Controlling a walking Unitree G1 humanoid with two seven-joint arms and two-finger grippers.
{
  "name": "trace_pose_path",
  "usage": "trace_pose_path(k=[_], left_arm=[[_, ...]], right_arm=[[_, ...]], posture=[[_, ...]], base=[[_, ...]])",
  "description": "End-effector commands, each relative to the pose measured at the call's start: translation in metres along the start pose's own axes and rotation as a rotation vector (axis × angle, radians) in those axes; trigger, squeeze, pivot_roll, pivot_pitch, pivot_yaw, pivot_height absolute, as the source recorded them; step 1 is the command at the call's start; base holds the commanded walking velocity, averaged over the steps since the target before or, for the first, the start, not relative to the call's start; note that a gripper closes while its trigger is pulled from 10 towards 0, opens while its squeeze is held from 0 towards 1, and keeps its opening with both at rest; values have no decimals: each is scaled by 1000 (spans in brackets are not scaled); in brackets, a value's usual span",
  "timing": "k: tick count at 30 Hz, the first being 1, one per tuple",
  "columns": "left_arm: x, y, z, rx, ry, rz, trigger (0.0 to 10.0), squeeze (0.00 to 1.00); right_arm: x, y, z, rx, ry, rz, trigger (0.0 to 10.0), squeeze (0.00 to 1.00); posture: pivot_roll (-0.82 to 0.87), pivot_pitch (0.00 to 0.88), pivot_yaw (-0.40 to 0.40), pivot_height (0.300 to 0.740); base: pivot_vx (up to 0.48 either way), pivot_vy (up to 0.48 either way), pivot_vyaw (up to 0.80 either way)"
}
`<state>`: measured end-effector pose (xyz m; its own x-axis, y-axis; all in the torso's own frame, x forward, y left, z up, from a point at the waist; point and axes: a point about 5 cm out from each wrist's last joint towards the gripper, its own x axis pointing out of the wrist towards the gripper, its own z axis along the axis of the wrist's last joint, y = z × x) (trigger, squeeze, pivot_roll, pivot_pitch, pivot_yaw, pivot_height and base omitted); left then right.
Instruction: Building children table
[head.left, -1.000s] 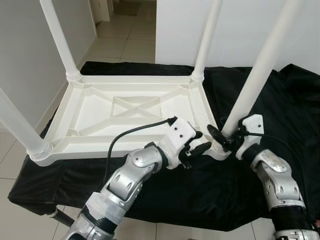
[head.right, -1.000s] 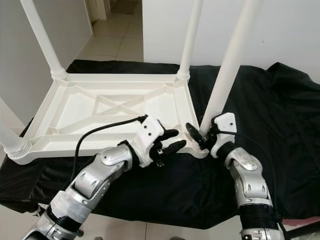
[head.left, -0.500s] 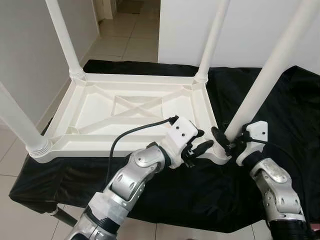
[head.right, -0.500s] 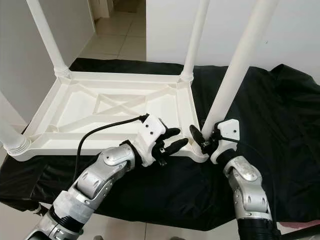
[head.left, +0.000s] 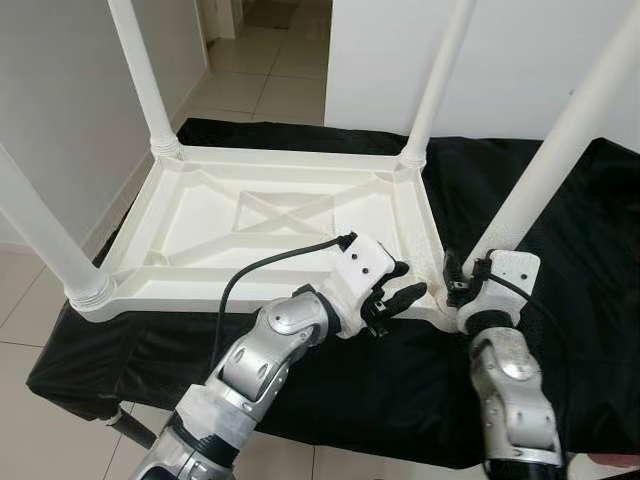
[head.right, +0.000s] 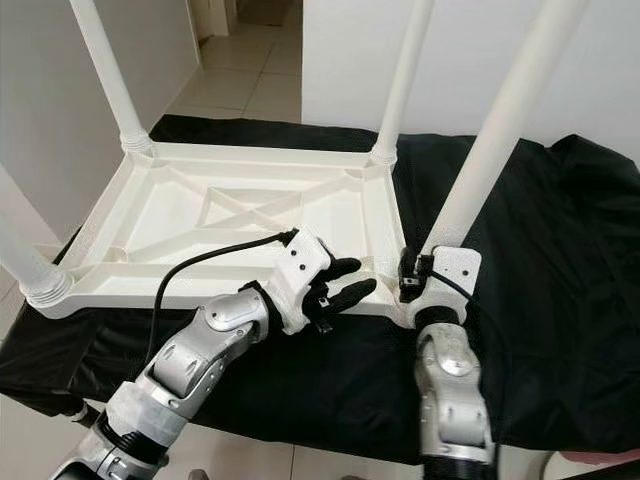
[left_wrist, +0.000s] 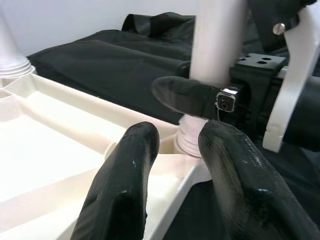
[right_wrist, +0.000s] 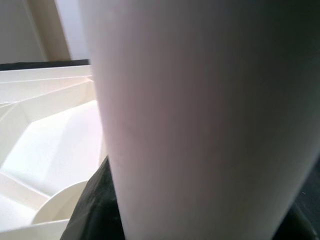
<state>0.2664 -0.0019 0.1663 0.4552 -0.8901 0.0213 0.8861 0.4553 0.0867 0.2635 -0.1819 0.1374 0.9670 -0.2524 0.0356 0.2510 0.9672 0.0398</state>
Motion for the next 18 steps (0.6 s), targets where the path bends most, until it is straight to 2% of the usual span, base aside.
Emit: trace_pose_path(k=[1,5,7,11,12,18], left_arm=[[0,2,0,8,11,-20,10000,0],[-1,1,0,9,13,-21,10000,0],[-3,3,-1,16,19,-23,10000,0],[-3,4,-1,21,23,-24,10000,0],[-2,6,-1,32,24,-29,10000,0],[0,10,5,42,10,-27,10000,0]], right_arm=[[-5,6,-20,13,111,-73,10000,0],[-3,6,-16,-10,99,-67,10000,0],[-4,7,-12,26,56,0,10000,0],[-5,8,-11,48,39,28,10000,0],[-7,6,-8,53,13,47,10000,1000],[-11,-10,0,28,-50,145,10000,1000]], posture=[[-139,0,11,740],[-137,0,16,740],[-140,0,24,740],[-140,0,24,740],[-144,0,28,740],[-125,0,10,740]], base=[[0,0,0],[0,0,0],[0,0,0],[0,0,0],[0,0,0],[0,0,0]])
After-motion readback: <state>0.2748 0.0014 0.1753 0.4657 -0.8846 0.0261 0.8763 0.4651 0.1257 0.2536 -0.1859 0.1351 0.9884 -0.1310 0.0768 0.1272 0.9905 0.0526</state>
